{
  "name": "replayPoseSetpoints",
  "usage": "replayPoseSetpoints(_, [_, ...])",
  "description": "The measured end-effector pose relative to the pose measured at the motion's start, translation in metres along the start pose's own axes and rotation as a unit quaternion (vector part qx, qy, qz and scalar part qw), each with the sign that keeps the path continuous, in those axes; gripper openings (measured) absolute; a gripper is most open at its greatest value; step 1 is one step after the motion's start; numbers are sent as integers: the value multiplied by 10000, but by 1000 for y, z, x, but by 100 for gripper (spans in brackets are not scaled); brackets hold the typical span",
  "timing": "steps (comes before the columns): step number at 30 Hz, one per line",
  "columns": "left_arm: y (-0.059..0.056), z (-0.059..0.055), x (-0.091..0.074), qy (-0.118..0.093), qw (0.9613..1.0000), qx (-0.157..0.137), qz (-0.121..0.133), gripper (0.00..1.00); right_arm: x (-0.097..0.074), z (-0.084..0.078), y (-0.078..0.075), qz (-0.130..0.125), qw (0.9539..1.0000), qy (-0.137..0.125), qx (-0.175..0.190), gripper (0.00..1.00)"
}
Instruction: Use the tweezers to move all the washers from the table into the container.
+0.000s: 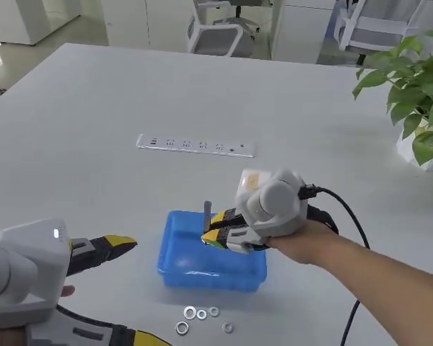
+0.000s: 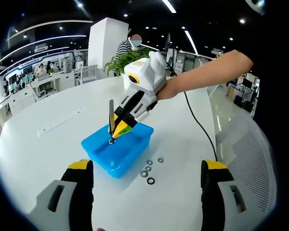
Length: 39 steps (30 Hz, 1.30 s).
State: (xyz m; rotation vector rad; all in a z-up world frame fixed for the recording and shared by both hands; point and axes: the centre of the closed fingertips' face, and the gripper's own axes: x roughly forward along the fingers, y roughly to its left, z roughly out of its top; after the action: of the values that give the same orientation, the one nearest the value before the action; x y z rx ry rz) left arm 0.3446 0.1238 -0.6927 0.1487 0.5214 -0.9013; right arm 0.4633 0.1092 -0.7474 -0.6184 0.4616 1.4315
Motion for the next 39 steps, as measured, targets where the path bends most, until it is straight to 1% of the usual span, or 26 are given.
replayPoseSetpoints(4, [0,1,1,-12,10000,-40,-7,98,4,-5,1,-23,9999,-2,117,8])
replayPoseSetpoints(10, [2,4,2,-57,9999,-104,-33,97,8,-13,2,-21,9999,90,134,8])
replayPoseSetpoints(12, [2,4,3,-49,9999,-102,-67,95,8,-15,3,-14,9998,75,176,8])
replayPoseSetpoints(17, [5,4,8,40,9999,-78,-128,92,10,-18,3,-29,9995,48,297,8])
replayPoseSetpoints(20, [6,7,12,60,9997,-45,-211,89,12,-22,6,14,9996,91,273,8])
replayPoseSetpoints(24, [11,10,17,127,9995,39,-273,84,12,-21,7,15,9993,23,366,8])
replayPoseSetpoints(27, [15,13,20,159,9993,150,-317,78,12,-21,7,9,9994,27,347,8])
replayPoseSetpoints(29, [19,17,23,120,9991,246,-319,74,12,-21,7,6,9994,23,347,8])
replayPoseSetpoints(31, [26,21,25,102,9991,333,-255,71,12,-21,7,6,9995,28,324,8])
replayPoseSetpoints(32, [30,23,26,77,9988,444,-198,69,12,-21,7,6,9995,33,316,8])
replayPoseSetpoints(33, [30,24,27,74,9986,483,-211,66,12,-21,7,8,9995,38,303,8])
replayPoseSetpoints(36, [35,28,31,94,9982,552,-207,58,12,-21,7,13,9996,44,274,8])
replayPoseSetpoints(38, [41,29,35,159,9972,714,-129,53,12,-21,8,17,9996,37,270,8])
replayPoseSetpoints(39, [43,30,36,171,9971,739,-113,51,12,-21,8,19,9996,36,266,8])
